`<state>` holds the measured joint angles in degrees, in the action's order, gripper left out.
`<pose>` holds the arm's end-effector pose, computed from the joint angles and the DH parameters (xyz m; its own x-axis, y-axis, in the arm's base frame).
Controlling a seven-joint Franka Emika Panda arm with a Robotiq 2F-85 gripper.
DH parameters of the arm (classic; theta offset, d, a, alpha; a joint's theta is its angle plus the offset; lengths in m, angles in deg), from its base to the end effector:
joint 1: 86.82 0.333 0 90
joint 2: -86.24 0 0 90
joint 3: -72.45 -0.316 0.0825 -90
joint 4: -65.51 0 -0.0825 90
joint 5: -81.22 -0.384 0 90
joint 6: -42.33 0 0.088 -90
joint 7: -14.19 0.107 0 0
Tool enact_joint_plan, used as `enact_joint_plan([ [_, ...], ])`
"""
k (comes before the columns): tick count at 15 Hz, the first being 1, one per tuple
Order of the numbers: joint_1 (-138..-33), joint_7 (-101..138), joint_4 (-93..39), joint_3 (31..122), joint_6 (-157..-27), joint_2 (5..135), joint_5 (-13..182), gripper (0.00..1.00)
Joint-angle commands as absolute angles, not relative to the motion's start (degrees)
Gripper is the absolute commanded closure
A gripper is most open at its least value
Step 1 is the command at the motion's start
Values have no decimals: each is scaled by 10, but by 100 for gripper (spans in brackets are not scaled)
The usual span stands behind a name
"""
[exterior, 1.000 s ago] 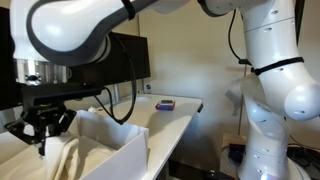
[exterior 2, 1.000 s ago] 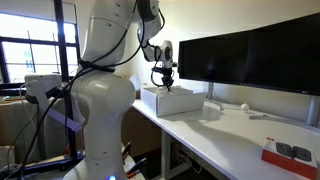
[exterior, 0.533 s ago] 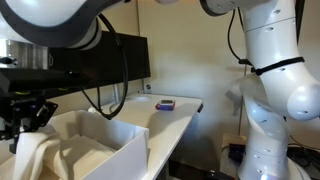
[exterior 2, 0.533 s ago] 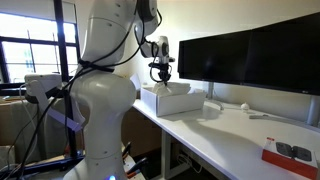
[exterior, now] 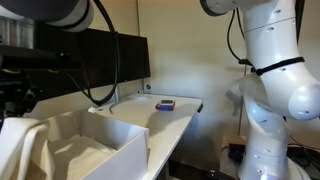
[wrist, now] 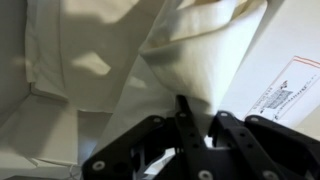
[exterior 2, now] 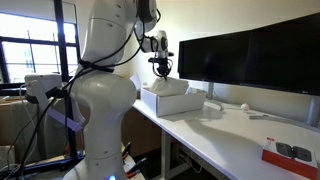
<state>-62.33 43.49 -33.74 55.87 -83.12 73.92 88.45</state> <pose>0.4981 0.4106 0.4822 0.9414 0.2328 0.2441 0.2570 -0.9637 -0.0718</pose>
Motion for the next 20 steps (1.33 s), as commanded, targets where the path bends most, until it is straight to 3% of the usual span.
enact_joint_plan([
  [1,-618,394,-276,557,-794,721,891,95],
  [12,-583,380,-113,563,-714,649,892,95],
  [20,-543,413,-44,571,-616,665,928,95],
])
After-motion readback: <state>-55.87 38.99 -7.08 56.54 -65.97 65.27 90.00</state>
